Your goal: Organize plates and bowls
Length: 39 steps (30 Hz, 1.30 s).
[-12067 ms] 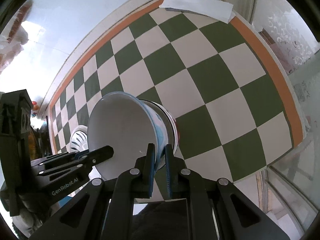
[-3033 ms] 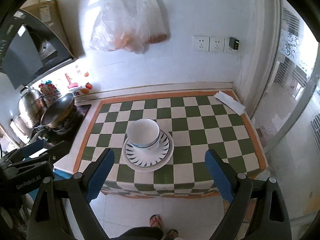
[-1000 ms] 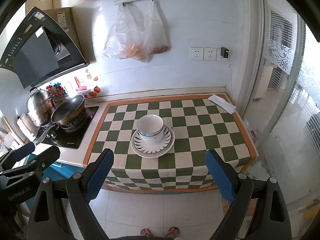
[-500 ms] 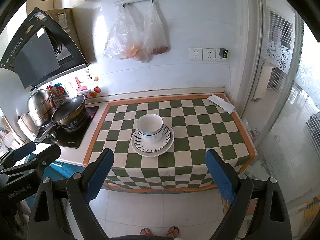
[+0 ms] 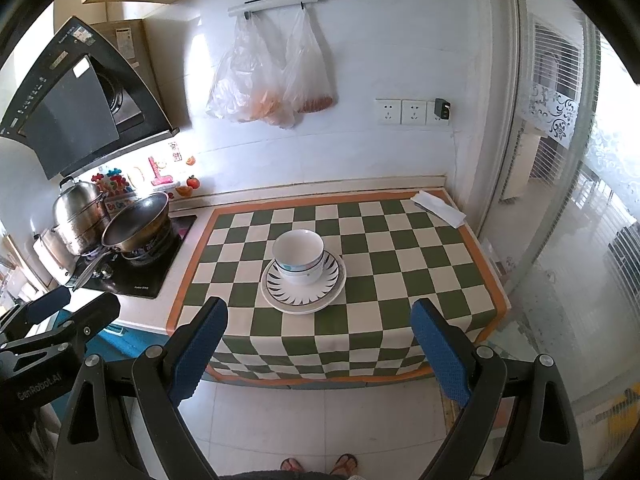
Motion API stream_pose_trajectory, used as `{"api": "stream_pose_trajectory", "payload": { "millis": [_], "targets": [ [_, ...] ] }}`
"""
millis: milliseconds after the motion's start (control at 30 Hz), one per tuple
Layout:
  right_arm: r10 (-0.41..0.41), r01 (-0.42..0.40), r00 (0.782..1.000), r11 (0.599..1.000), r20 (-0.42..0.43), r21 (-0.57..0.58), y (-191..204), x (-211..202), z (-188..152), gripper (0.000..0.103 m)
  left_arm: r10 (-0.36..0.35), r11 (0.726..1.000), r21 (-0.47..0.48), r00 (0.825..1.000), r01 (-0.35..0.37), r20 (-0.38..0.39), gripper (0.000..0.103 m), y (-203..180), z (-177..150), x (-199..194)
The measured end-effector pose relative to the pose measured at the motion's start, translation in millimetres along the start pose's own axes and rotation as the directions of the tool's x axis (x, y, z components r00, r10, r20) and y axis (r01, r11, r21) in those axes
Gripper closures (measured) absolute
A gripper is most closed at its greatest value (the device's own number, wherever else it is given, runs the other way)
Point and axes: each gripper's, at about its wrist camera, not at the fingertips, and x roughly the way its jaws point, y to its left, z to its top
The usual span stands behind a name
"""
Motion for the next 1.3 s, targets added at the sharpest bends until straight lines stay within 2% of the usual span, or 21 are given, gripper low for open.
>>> {"api": "stream_pose_trajectory", "payload": {
  "millis": [1300],
  "targets": [
    [-0.002, 0.002, 1.000, 1.000, -0.005, -0.002, 6.5, 0.7, -4.2, 0.008, -0.013, 1.000, 0.007, 1.000, 0.013, 0.015, 0.011, 7.4, 0.7, -1.6]
  ]
}}
